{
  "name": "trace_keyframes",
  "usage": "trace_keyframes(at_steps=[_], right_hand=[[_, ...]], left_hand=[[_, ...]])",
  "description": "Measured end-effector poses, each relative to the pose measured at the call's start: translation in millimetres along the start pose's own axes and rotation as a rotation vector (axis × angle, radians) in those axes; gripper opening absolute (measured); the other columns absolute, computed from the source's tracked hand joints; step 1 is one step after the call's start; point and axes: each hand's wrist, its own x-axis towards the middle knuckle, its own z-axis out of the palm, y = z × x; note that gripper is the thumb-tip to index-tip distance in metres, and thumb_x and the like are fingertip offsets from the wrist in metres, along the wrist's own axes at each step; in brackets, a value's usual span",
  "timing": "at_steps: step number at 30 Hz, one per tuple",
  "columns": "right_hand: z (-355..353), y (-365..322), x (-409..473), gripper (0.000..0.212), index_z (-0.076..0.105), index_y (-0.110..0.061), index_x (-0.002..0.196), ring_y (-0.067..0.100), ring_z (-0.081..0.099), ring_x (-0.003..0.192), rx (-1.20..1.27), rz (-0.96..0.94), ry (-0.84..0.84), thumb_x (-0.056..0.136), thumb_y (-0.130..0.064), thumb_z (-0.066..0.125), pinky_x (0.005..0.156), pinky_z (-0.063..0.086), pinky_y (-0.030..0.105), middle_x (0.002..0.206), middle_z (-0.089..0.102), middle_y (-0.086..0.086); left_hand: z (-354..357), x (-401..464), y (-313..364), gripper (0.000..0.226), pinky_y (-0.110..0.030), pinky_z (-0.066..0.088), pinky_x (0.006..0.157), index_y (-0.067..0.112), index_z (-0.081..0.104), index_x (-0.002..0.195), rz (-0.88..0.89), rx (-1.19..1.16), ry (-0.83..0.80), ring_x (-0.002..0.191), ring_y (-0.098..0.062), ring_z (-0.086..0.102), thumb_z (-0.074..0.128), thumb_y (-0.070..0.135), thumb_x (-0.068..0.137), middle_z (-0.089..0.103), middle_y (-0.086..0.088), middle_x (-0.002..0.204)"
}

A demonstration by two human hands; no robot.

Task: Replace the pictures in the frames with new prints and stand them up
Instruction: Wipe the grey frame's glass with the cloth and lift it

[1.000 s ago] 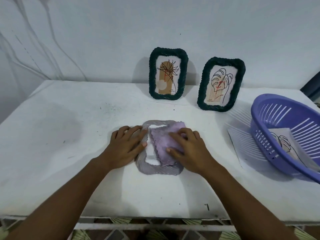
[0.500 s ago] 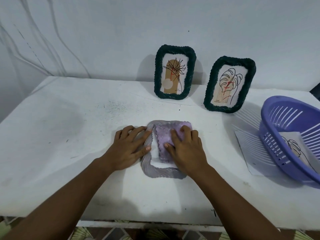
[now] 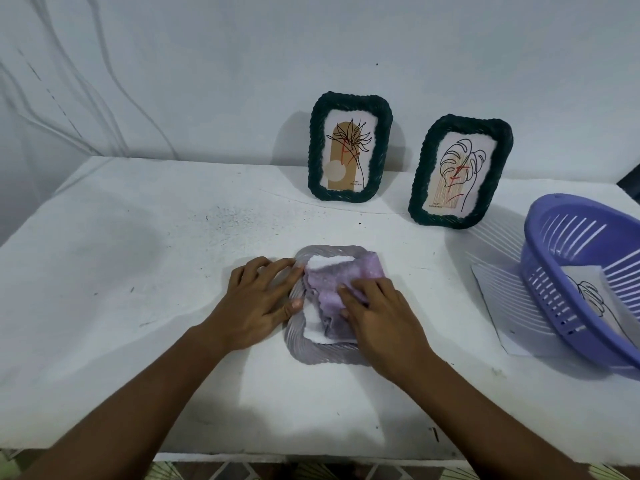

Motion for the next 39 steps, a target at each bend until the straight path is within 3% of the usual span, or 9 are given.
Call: trace_keyframes(at_steps=[3, 7, 14, 20, 25, 30, 32, 36, 39], right_hand=[[12.8, 6.3, 23.1, 0.047, 0.066, -0.004, 0.114, 0.035, 0.06, 0.097, 0.054, 0.078, 0.001, 0.071, -0.018, 0.079, 0.075, 0.053, 0.036, 0.108, 0.065, 0.016], [17.8, -6.5, 54.2, 0.022, 0.067, -0.005, 0.103, 0.032, 0.057, 0.095, 0.163, 0.215, 0.08, 0.081, -0.005, 0.066, 0.08, 0.049, 0.036, 0.1, 0.063, 0.014], [14.2, -32.4, 17.8, 0.044, 0.06, -0.006, 0.122, 0.035, 0.053, 0.113, 0.177, -0.011, -0.013, 0.08, -0.018, 0.067, 0.102, 0.042, 0.041, 0.115, 0.062, 0.012], [1.1, -3.7, 5.4, 0.036, 0.069, -0.005, 0.107, 0.033, 0.059, 0.092, 0.158, 0.036, 0.07, 0.071, -0.004, 0.074, 0.073, 0.053, 0.038, 0.101, 0.066, 0.013], [20.9, -7.4, 51.8, 0.024, 0.068, -0.009, 0.107, 0.027, 0.054, 0.101, 0.264, 0.227, 0.078, 0.083, -0.007, 0.063, 0.086, 0.043, 0.033, 0.104, 0.064, 0.009], [8.2, -27.9, 23.0, 0.02, 0.07, -0.006, 0.094, 0.028, 0.058, 0.092, 0.251, -0.106, 0.041, 0.083, -0.016, 0.056, 0.088, 0.043, 0.035, 0.09, 0.067, 0.008], [-4.7, -19.9, 2.8, 0.027, 0.071, -0.008, 0.096, 0.025, 0.056, 0.088, 0.252, -0.14, 0.037, 0.084, -0.016, 0.049, 0.084, 0.043, 0.032, 0.089, 0.066, 0.005], [-5.5, 10.0, 15.1, 0.021, 0.074, -0.009, 0.094, 0.03, 0.057, 0.08, 0.233, -0.038, 0.071, 0.08, -0.011, 0.058, 0.068, 0.051, 0.036, 0.083, 0.065, 0.009], [11.9, 12.6, 46.3, 0.033, 0.072, -0.018, 0.11, 0.028, 0.054, 0.085, 0.256, 0.042, 0.109, 0.092, -0.03, 0.048, 0.073, 0.048, 0.031, 0.083, 0.065, 0.006]], left_hand=[[-0.3, 0.5, 0.5, 0.074, -0.038, 0.014, 0.107, 0.036, 0.025, 0.148, 0.0, -0.009, 0.004, 0.133, -0.024, 0.023, 0.002, 0.072, 0.088, 0.031, 0.006, 0.151], [0.6, 0.6, 1.1, 0.078, -0.038, 0.014, 0.107, 0.034, 0.027, 0.147, -0.006, -0.001, 0.005, 0.134, -0.024, 0.023, 0.0, 0.073, 0.086, 0.03, 0.006, 0.152], [1.6, 1.1, 1.6, 0.064, -0.04, 0.02, 0.104, 0.036, 0.036, 0.137, 0.012, -0.033, 0.038, 0.13, -0.026, 0.028, 0.008, 0.07, 0.09, 0.037, 0.005, 0.147], [3.7, 1.1, -0.6, 0.072, -0.042, 0.021, 0.104, 0.033, 0.033, 0.145, 0.01, -0.007, 0.046, 0.129, -0.023, 0.026, 0.007, 0.071, 0.089, 0.037, 0.004, 0.148], [4.6, 1.1, -0.3, 0.07, -0.039, 0.018, 0.102, 0.031, 0.036, 0.143, 0.019, -0.01, 0.062, 0.128, -0.024, 0.028, 0.009, 0.069, 0.091, 0.04, 0.003, 0.147], [3.4, 1.4, 1.3, 0.064, -0.042, 0.025, 0.101, 0.032, 0.045, 0.134, 0.024, -0.042, 0.085, 0.125, -0.024, 0.031, 0.013, 0.068, 0.091, 0.042, 0.004, 0.144], [4.0, 1.5, 0.4, 0.067, -0.043, 0.027, 0.099, 0.031, 0.043, 0.137, 0.034, -0.019, 0.091, 0.124, -0.025, 0.031, 0.012, 0.069, 0.091, 0.044, 0.003, 0.143], [5.4, 1.8, -1.6, 0.074, -0.036, 0.015, 0.102, 0.033, 0.033, 0.145, 0.014, 0.004, 0.069, 0.128, -0.021, 0.024, 0.006, 0.072, 0.088, 0.038, 0.006, 0.148], [5.6, 1.6, -0.9, 0.074, -0.035, 0.014, 0.102, 0.033, 0.032, 0.146, 0.015, 0.003, 0.073, 0.128, -0.021, 0.023, 0.005, 0.071, 0.088, 0.037, 0.006, 0.148]])
